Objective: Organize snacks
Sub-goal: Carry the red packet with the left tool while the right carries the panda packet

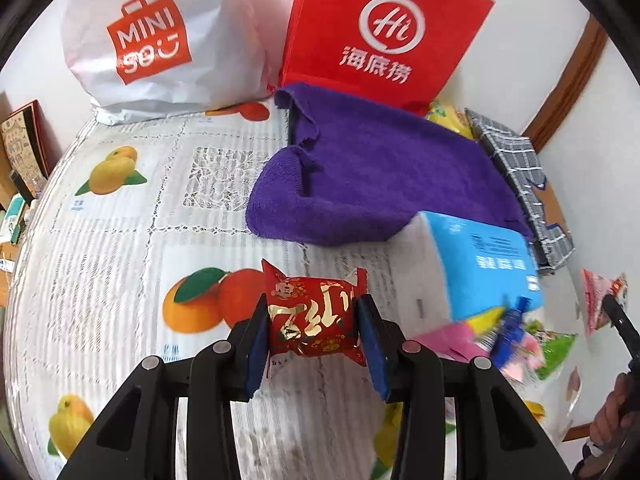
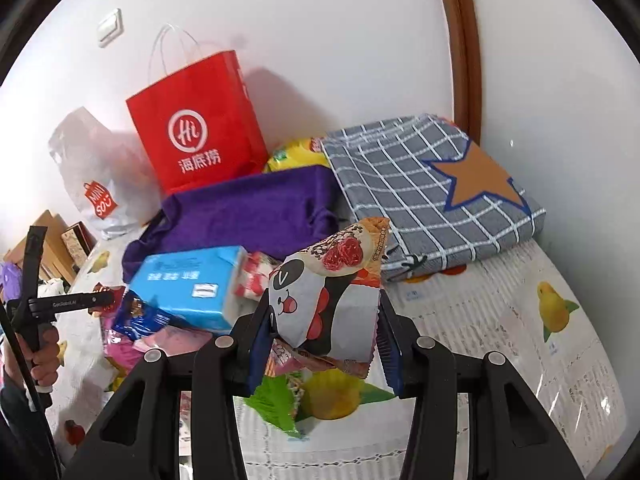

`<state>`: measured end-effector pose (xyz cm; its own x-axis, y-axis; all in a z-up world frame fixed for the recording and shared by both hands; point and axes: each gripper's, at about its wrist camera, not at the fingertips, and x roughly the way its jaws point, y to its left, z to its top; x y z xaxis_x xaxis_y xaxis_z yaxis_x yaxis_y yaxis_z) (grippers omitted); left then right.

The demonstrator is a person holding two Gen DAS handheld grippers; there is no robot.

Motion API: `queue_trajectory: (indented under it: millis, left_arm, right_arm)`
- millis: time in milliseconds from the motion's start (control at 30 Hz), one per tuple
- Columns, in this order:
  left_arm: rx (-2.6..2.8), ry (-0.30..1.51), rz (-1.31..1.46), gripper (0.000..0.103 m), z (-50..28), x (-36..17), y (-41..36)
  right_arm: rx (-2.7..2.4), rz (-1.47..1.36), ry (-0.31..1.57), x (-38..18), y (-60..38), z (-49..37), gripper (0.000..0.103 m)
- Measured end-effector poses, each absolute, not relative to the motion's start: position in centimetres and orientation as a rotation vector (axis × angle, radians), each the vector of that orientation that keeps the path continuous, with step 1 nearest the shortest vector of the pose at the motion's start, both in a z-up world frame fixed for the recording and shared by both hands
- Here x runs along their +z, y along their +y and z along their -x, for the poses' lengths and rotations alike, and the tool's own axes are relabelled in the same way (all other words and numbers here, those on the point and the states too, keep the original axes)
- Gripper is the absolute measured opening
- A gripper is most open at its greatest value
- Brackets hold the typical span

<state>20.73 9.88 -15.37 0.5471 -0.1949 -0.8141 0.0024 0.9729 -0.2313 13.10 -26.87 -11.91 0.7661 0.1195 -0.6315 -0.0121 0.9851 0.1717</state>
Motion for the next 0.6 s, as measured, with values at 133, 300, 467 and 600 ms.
queue_trajectory:
  millis: [133, 300, 467, 600]
  left_arm:
    - [-0.128, 0.963, 0.201, 0.039, -19.1, -13.8, 9.2]
    - [-0.174, 0.955, 0.206, 0.039, -17.8, -12.4, 7.7]
    - [-0.193, 0.939, 0.202, 0.039, -17.2, -11.0, 6.5]
    - [-0.207, 0.916, 0.181, 0.039, -17.6, -9.4, 5.4]
  right_arm:
    - [0.094, -0.167, 0.682, -10.8, -26.1, -12.6, 0.046]
    - [0.141, -0.15, 0.667, -9.6, -24.5, -12.5, 0.046]
    - [0.169, -0.144, 0.674, -8.9, -22.9, -13.5, 0.046]
    - [0.178, -0.124, 0.679, -8.1, -21.5, -15.0, 0.046]
